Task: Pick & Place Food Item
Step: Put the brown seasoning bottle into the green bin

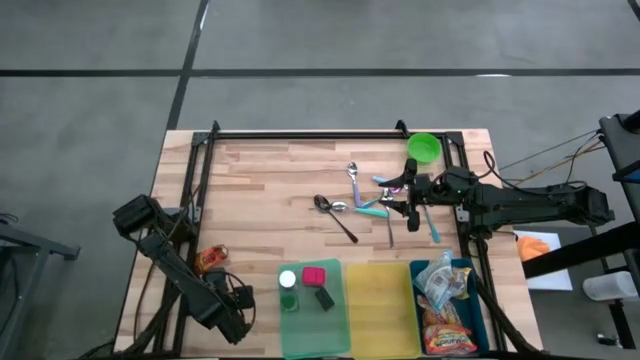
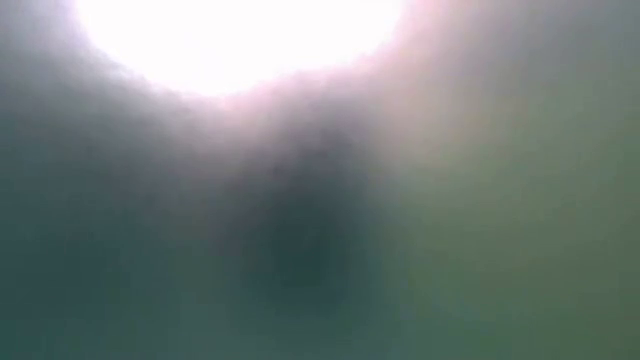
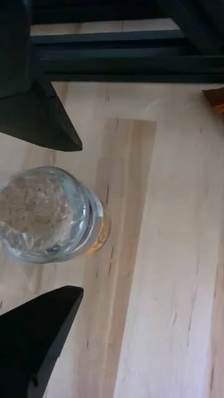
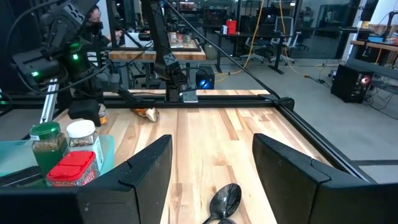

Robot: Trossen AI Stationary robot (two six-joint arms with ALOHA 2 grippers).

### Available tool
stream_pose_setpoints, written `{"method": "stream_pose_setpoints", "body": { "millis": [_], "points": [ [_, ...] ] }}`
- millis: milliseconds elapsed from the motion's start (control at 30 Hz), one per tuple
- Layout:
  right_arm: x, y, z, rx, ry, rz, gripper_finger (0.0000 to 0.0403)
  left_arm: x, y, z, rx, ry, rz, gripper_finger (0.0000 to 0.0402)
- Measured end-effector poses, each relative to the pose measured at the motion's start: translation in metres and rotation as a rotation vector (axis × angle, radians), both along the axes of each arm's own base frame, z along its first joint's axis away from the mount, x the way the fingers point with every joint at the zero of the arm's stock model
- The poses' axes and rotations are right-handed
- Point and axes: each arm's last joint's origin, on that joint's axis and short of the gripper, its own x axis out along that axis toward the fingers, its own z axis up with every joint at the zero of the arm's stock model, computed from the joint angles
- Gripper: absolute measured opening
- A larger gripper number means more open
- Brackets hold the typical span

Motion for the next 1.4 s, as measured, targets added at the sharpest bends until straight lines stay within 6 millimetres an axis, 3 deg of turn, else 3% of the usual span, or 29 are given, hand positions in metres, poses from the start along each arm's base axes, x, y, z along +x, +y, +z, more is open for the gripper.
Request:
{"method": "stream_pose_setpoints", "body": {
  "millis": [133,467,567,867,1067,1400],
  "points": [
    [0.0000,-0.0001,0.0000,0.000,0.000,0.000,0.0221,0.0004,-0.0005,0.0001,-0.006,-0.004,-0.001,0.0336],
    [0.0000,0.0000,0.0000,0.000,0.000,0.000,0.0221,0.0009,-0.0009,0.0005,-0.011,-0.008,-0.001,0.0199],
    [0.0000,0.0000,0.0000,0.000,0.000,0.000,0.0221,0.0010,-0.0011,0.0012,-0.013,-0.010,-0.001,0.0176],
    [0.0000,-0.0001,0.0000,0.000,0.000,0.000,0.0221,0.0015,-0.0015,0.0009,-0.019,-0.014,-0.011,0.0194],
    [0.0000,0.0000,0.0000,0.000,0.000,0.000,0.0221,0.0015,-0.0017,0.0010,-0.020,-0.014,-0.010,0.0176],
    [0.0000,0.0000,0.0000,0.000,0.000,0.000,0.0221,0.0017,-0.0018,0.0009,-0.019,-0.016,-0.011,0.0185]
  ]
}}
